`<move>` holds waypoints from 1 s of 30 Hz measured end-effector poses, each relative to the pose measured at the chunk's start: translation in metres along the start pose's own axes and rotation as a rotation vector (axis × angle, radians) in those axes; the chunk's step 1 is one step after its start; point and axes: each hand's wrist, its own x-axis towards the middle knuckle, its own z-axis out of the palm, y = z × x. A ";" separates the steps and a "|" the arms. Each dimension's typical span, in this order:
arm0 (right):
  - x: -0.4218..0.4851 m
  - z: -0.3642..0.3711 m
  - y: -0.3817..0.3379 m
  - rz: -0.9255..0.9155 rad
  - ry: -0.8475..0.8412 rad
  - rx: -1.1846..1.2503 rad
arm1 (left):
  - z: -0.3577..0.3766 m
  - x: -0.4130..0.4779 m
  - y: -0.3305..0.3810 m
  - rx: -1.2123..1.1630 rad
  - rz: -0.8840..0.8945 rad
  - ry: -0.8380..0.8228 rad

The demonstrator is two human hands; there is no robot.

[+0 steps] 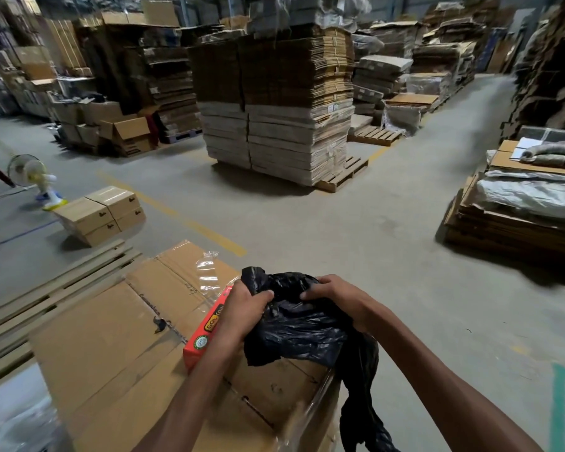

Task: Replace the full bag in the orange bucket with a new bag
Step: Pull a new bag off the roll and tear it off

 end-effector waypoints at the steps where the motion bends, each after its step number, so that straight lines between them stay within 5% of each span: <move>1: 0.000 0.006 -0.002 -0.006 -0.050 -0.005 | 0.004 -0.001 0.003 0.037 0.001 0.004; 4: 0.001 0.026 -0.008 -0.068 -0.059 -0.094 | 0.014 -0.012 0.019 -0.130 -0.067 -0.038; 10: 0.006 0.027 -0.007 -0.083 0.018 0.005 | -0.008 -0.010 0.032 -0.698 -0.207 -0.429; 15: 0.008 0.017 -0.009 -0.097 0.057 0.138 | -0.011 0.002 0.019 -0.473 -0.151 -0.325; 25: 0.011 0.018 -0.023 -0.250 0.120 0.010 | 0.012 0.011 0.030 -0.738 -0.327 -0.177; 30: 0.011 0.016 -0.035 -0.403 0.161 -0.123 | 0.015 0.030 0.034 -0.526 -0.361 -0.033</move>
